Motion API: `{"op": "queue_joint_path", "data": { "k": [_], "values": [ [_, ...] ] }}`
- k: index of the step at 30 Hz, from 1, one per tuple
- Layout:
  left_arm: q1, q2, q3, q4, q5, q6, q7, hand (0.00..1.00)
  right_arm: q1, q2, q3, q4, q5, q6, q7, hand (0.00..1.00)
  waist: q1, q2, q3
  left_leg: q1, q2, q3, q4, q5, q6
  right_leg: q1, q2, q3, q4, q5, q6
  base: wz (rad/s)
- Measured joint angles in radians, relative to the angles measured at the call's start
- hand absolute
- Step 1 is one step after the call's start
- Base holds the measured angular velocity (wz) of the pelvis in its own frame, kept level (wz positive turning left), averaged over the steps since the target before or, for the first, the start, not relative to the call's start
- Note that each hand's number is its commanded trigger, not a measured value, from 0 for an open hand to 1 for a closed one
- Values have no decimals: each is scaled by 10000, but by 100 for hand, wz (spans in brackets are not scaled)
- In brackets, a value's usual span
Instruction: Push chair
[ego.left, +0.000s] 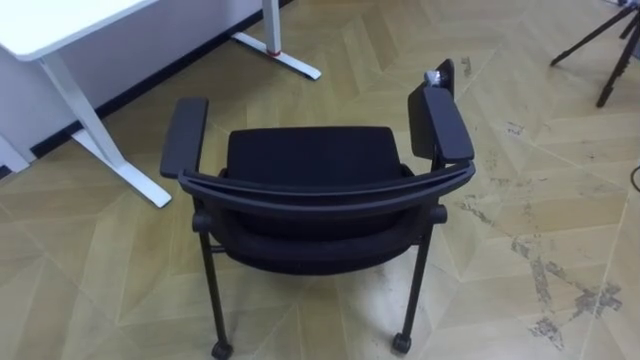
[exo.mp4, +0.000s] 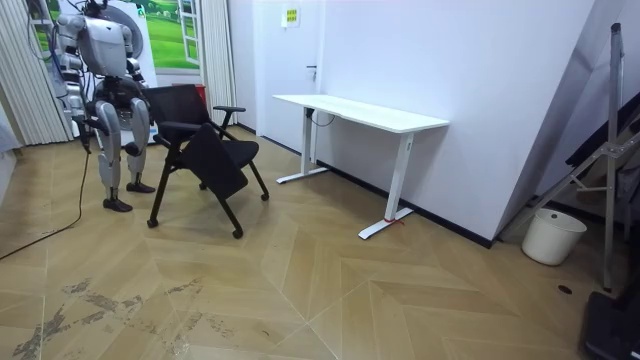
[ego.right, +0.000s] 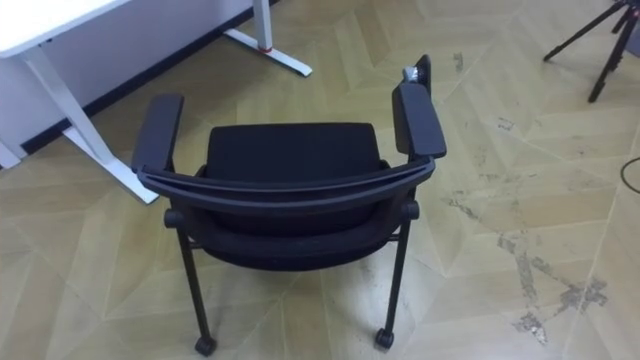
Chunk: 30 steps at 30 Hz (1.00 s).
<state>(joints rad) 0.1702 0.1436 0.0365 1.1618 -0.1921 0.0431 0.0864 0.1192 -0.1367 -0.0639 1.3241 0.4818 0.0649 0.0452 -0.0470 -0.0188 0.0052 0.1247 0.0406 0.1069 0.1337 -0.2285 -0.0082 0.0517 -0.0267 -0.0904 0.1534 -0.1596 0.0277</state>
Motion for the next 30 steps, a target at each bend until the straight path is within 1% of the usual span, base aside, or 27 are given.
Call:
{"op": "queue_joint_path", "data": {
  "k": [5,8,16,19,22,23,24,26,28,29,30],
  "values": [
    [24,2,83,207,-865,-5,81,0,-2,55,-24,11,-71,-8,-8,0,5,-48,-1,25,0,-1,2,0,0,26,0,-12,-7,-1,1,0],
    [34,1,124,289,-1112,-7,124,0,-3,89,-64,15,-81,-7,-3,0,7,-58,-3,30,1,-1,2,0,0,34,1,-13,-7,0,1,0],
    [105,-19,295,260,-1124,7,227,0,4,98,-202,-55,-203,36,-117,0,4,-18,-15,61,1,39,6,0,0,30,-1,14,60,0,1,0],
    [179,-102,442,174,-1265,24,476,0,1,98,-378,-65,-212,128,-206,0,6,42,-16,85,3,5,15,0,0,32,-2,1,152,-1,1,0],
    [177,-113,1127,-115,-1325,140,830,0,-4,78,-599,-62,-210,235,-199,0,18,98,-19,118,10,-10,19,0,0,52,1,-15,187,0,-1,0],
    [174,-107,1541,-238,-1327,199,1036,0,-16,77,-778,-60,-233,237,-201,0,38,128,-10,182,11,-10,17,0,0,110,3,-13,195,1,-1,0],
    [169,-95,1926,-288,-1344,199,1253,0,4,65,-917,-55,-289,240,-206,0,55,170,-16,256,11,-11,6,-1,0,186,2,-11,194,1,-1,0],
    [136,-60,2377,-424,-1520,197,1600,0,-17,55,-1142,-51,-289,234,-194,0,50,233,-18,290,10,-11,5,-1,1,213,0,-9,203,4,-6,0],
    [67,-13,2708,-531,-1653,160,1923,0,-9,24,-1183,-52,-411,223,-198,0,140,313,-21,310,11,-3,7,-1,1,206,1,7,242,7,-12,-2],
    [-50,24,2901,-533,-1819,147,2146,0,2,-39,-1183,-51,-578,220,-204,0,211,384,11,353,13,9,2,-1,1,200,3,31,317,5,-11,-3],
    [-194,78,3167,-532,-2109,130,2362,0,-4,-117,-1183,-39,-601,219,-203,0,226,450,12,355,13,-13,2,-1,1,204,1,30,336,5,-10,0]
  ]
}}
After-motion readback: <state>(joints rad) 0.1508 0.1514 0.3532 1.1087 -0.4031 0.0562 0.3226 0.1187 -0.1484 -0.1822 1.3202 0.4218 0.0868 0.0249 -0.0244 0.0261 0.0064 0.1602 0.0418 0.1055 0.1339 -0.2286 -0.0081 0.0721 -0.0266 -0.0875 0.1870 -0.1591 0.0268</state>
